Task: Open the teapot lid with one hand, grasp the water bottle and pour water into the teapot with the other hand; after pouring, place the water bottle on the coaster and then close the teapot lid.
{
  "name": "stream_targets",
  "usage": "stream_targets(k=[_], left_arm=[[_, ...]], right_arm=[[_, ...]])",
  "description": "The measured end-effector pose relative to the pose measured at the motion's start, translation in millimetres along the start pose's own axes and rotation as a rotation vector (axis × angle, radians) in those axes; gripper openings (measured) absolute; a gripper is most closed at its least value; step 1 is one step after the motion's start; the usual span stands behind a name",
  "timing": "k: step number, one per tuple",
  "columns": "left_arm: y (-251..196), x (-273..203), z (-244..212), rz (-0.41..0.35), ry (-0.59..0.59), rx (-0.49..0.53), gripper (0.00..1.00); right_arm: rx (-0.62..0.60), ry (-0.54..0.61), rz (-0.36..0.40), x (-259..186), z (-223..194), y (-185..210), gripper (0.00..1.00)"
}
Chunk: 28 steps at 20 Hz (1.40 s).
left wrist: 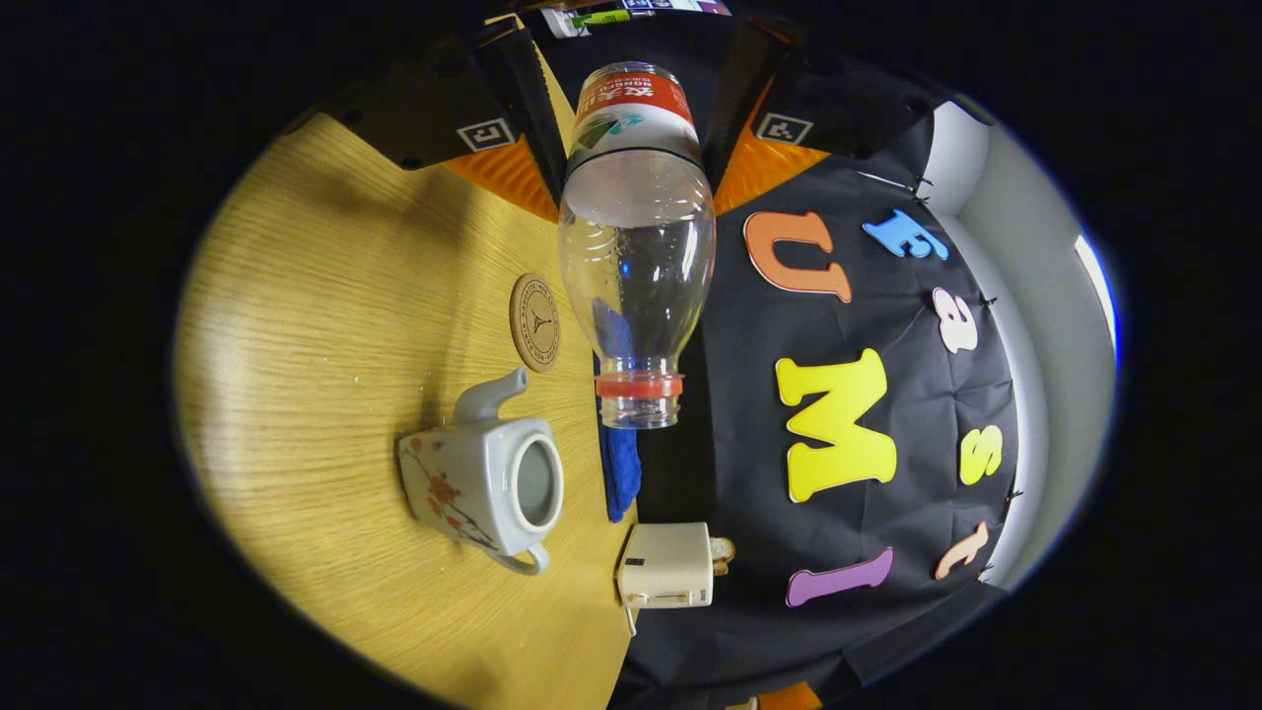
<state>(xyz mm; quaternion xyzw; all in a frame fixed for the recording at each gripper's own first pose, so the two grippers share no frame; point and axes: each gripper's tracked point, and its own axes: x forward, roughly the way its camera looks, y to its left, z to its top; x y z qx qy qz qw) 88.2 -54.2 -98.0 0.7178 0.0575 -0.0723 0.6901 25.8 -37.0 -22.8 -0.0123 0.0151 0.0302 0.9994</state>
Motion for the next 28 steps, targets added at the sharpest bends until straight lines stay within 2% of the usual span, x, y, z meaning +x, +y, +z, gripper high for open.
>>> stream_targets(k=[12,21,22,23,24,28], left_arm=[[9.2,-4.0,19.0,-0.023,-0.001,0.242,0.73],[18.5,-9.3,18.9,-0.031,0.019,0.364,0.74],[20.3,-9.5,21.2,-0.029,0.018,0.378,0.77],[25.6,-9.4,22.2,-0.027,0.018,0.395,0.77],[30.7,-8.2,23.1,-0.026,0.018,0.409,0.73],[36.4,-10.6,29.3,-0.027,0.017,0.461,0.73]], right_arm=[[0.036,0.018,-0.017,4.4,-1.2,-15.5,0.0],[0.041,0.014,-0.023,2.6,1.0,-21.1,0.0],[0.042,0.016,-0.024,1.8,1.1,-21.7,0.0],[0.042,0.016,-0.023,2.9,0.7,-22.0,0.01],[0.039,0.016,-0.024,3.3,1.3,-22.8,0.01],[0.036,0.027,-0.025,4.8,-1.3,-26.2,0.01]])
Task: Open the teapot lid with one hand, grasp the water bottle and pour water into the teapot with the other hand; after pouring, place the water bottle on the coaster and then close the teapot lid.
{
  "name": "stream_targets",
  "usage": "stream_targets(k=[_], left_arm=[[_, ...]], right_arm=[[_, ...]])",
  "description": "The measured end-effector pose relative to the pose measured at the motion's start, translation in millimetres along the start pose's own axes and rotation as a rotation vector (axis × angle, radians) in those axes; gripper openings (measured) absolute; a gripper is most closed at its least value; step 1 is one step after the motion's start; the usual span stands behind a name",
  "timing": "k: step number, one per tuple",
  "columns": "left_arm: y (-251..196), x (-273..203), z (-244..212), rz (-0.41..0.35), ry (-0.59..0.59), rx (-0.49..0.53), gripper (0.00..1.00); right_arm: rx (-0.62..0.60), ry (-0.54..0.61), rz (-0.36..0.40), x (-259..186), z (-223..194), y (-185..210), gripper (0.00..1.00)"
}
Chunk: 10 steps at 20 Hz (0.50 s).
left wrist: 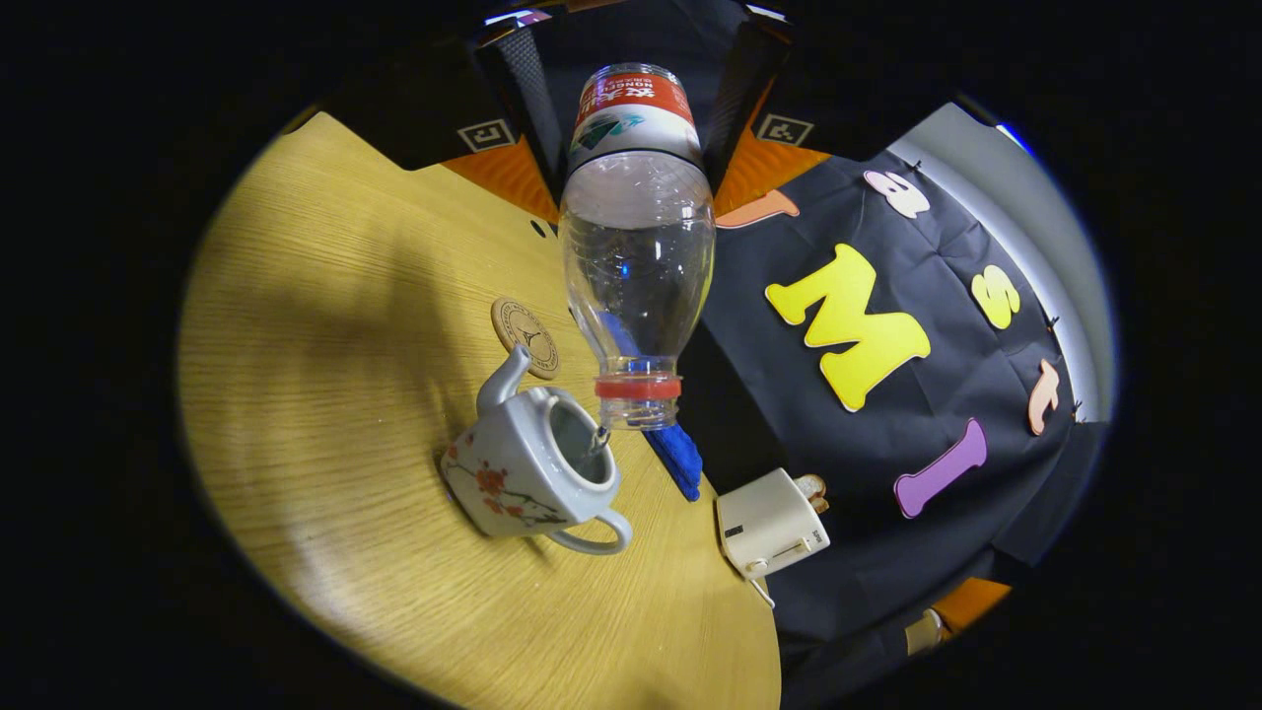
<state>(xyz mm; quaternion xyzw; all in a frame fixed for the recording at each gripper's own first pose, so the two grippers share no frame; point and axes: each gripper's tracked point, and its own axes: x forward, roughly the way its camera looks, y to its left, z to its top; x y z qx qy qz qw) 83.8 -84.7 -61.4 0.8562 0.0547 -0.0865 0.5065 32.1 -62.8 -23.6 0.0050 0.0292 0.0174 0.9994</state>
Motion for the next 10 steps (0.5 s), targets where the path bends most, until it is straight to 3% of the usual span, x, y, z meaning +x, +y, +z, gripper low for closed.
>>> stream_targets(k=[6,7,10], left_arm=[[3.4,-2.0,-4.7,0.0,0.038,0.067,0.73],[3.7,-2.2,-4.5,-0.003,0.041,0.078,0.77],[-0.3,0.7,-4.4,-0.017,0.041,0.089,0.74]], right_arm=[[-0.001,-0.003,-0.005,-0.9,1.6,-4.0,0.0],[-0.001,-0.003,-0.007,-0.7,1.4,-4.3,0.0],[-0.005,-0.003,-0.007,0.7,1.4,-4.5,0.0]])
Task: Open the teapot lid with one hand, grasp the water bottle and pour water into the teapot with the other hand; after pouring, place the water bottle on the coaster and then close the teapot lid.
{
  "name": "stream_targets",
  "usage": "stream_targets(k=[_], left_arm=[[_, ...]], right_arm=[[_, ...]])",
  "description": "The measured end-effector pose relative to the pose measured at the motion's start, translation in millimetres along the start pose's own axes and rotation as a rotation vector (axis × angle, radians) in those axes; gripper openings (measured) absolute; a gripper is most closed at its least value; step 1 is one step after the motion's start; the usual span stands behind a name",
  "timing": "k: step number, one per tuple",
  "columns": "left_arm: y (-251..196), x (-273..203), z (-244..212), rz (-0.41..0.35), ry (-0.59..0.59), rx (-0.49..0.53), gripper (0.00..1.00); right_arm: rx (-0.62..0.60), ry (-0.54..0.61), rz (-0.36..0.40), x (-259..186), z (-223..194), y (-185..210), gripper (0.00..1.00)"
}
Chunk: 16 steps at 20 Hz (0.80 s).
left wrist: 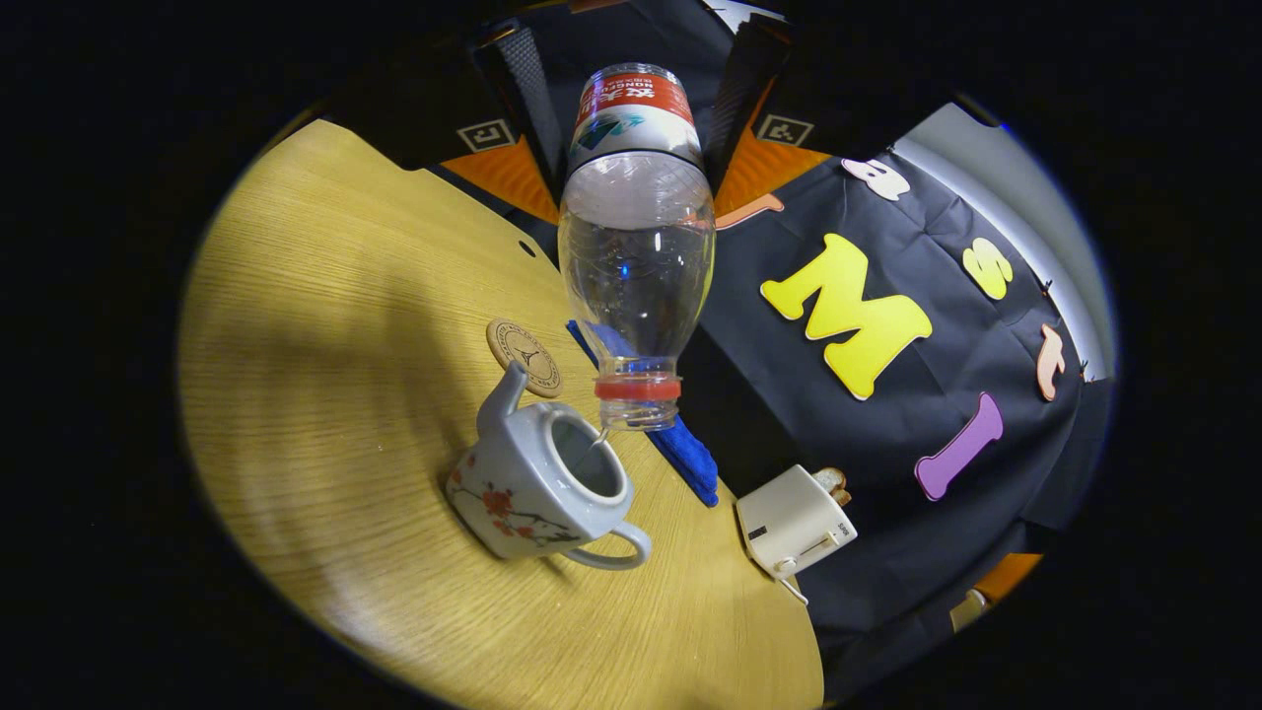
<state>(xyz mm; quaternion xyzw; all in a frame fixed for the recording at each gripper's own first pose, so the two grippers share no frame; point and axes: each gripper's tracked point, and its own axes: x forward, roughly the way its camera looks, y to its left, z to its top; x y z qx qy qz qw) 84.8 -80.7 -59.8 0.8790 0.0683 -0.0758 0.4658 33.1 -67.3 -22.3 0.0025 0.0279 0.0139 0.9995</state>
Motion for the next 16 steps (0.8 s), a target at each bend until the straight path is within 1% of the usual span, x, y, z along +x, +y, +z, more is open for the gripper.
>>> stream_targets(k=[5,11,13,16], left_arm=[[-0.2,1.2,0.2,-0.005,0.007,0.027,0.74],[-1.7,1.5,4.2,-0.002,0.004,0.026,0.74],[0.2,3.6,5.6,0.006,-0.01,0.003,0.74],[-3.8,8.3,7.6,0.0,-0.034,-0.069,0.74]], right_arm=[[-0.002,0.007,-0.003,1.6,-3.7,-0.1,0.0],[-0.009,0.012,-0.01,2.5,-5.8,-2.6,0.01],[-0.01,0.014,-0.013,3.5,-7.2,-3.7,0.01],[-0.012,0.016,-0.016,4.7,-7.8,-3.6,0.01]])
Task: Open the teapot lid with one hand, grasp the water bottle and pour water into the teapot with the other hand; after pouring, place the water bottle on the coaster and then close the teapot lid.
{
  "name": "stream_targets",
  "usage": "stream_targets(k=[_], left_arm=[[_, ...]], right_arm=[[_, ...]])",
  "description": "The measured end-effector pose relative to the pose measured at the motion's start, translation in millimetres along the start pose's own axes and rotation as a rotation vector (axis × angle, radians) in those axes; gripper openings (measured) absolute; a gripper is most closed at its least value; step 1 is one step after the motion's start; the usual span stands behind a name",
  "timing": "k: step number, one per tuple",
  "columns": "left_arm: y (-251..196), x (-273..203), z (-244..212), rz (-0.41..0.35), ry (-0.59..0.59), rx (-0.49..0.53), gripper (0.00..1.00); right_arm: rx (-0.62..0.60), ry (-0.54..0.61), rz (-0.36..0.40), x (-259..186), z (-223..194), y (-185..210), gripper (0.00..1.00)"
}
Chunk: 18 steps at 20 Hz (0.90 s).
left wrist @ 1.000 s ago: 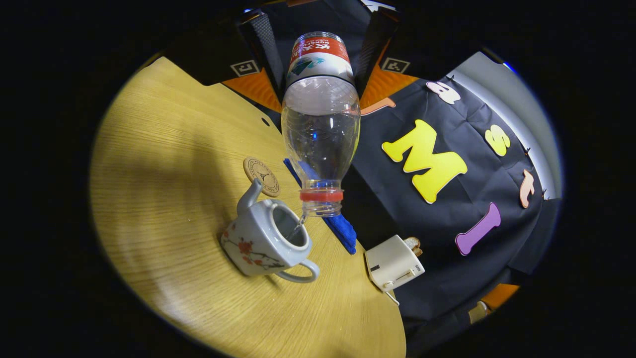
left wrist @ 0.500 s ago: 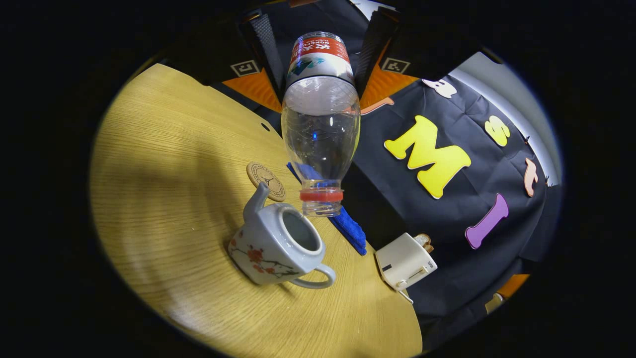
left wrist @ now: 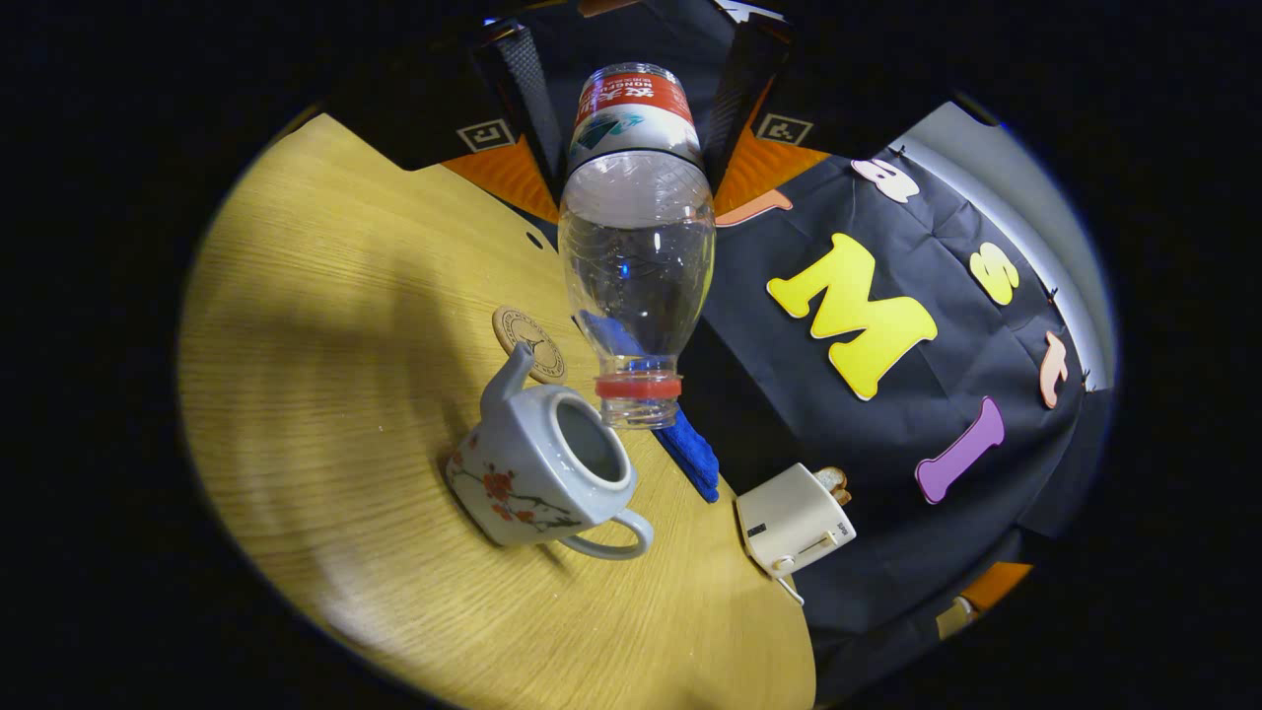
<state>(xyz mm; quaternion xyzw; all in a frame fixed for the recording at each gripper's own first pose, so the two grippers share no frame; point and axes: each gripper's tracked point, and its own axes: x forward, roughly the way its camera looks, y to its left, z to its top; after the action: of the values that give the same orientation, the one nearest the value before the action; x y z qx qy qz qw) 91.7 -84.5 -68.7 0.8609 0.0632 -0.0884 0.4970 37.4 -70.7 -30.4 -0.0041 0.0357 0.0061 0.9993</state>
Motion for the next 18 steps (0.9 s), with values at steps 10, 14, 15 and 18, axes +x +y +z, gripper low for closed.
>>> stream_targets(k=[10,14,15,18], left_arm=[[-13.1,12.0,2.5,-0.056,-0.077,-0.592,0.74],[-3.2,4.0,11.3,-0.031,-0.148,-0.932,0.73],[1.5,1.2,10.8,-0.024,-0.157,-1.022,0.73],[21.0,5.7,4.6,0.01,-0.201,-1.263,0.74]], right_arm=[[0.036,0.035,-0.011,6.8,-10.5,-5.5,0.0],[0.033,0.04,-0.021,8.9,-13.2,-6.5,0.0],[0.031,0.043,-0.023,8.7,-14.9,-6.4,0.01],[0.024,0.051,-0.027,10.0,-19.4,-5.3,0.01]])
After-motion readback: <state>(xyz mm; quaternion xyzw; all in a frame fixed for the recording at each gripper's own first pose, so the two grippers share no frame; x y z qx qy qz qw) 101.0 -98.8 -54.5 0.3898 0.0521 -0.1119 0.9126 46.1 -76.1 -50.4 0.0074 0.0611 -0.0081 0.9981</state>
